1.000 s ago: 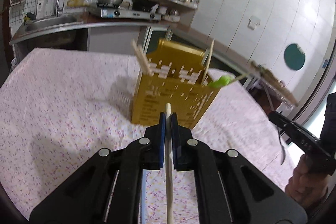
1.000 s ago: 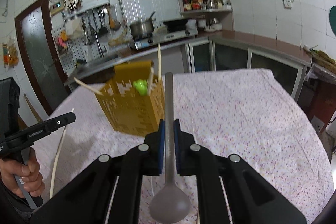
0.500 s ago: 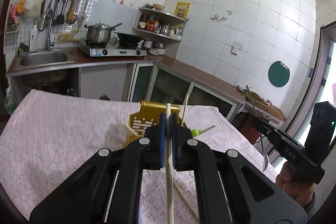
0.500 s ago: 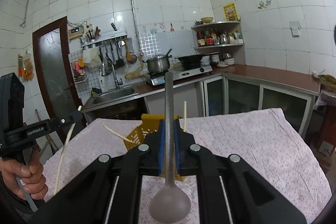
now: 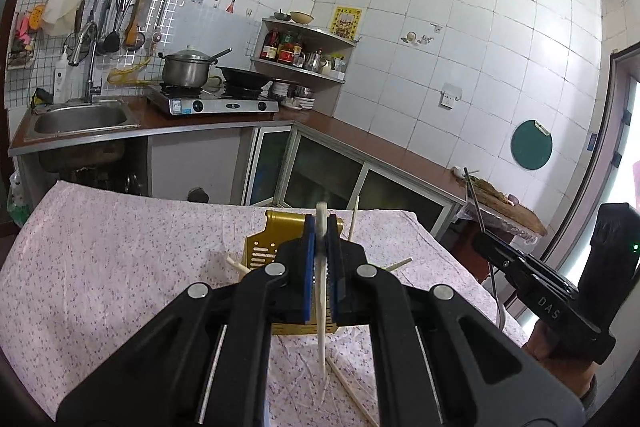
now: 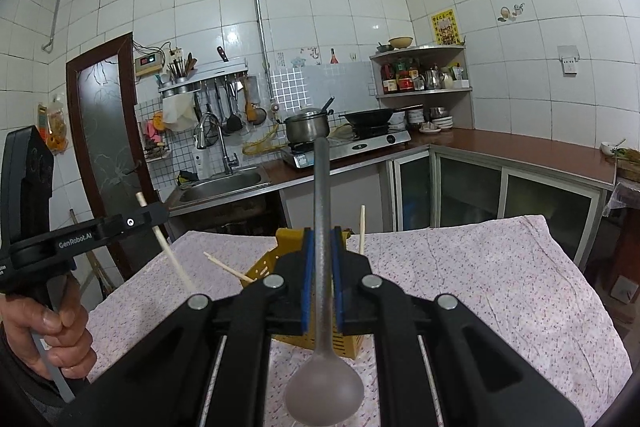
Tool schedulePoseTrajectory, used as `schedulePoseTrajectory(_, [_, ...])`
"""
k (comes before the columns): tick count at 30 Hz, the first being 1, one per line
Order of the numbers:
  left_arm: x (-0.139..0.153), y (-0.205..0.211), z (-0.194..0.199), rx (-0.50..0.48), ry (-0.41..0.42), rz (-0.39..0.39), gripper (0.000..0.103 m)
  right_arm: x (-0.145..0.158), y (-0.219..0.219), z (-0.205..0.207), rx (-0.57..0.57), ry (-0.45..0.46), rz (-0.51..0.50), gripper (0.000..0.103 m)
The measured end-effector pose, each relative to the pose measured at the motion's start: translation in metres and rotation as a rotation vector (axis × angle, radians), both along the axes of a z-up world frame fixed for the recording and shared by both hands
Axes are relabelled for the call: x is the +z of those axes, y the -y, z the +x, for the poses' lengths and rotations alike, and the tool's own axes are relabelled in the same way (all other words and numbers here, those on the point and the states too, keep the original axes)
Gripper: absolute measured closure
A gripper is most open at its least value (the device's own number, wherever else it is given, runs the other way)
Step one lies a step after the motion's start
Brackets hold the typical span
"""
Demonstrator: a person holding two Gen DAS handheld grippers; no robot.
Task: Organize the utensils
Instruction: 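Open the right tool to drop the grey spoon while the left tool drops its chopstick into the basket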
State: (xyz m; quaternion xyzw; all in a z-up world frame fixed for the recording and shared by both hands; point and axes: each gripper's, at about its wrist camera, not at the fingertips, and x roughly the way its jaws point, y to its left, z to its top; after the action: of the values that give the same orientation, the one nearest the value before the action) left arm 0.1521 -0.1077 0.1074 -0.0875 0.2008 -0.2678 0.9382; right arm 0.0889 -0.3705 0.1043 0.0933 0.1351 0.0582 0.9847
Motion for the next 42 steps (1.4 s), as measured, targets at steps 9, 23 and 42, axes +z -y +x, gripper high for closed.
schedulePoseTrajectory(9, [0.024, 0.011, 0.022, 0.002, 0.031, 0.030, 0.099, 0.008, 0.001, 0.028, 0.031, 0.054, 0.067, 0.094])
schedulePoseTrajectory(23, [0.072, 0.011, 0.079, 0.030, 0.046, 0.096, 0.099, 0.009, -0.024, 0.099, -0.006, 0.160, 0.043, 0.095])
schedulePoseTrajectory(42, [0.027, 0.019, 0.124, 0.035, 0.011, 0.086, 0.099, -0.054, -0.040, 0.145, -0.054, 0.112, 0.014, 0.094])
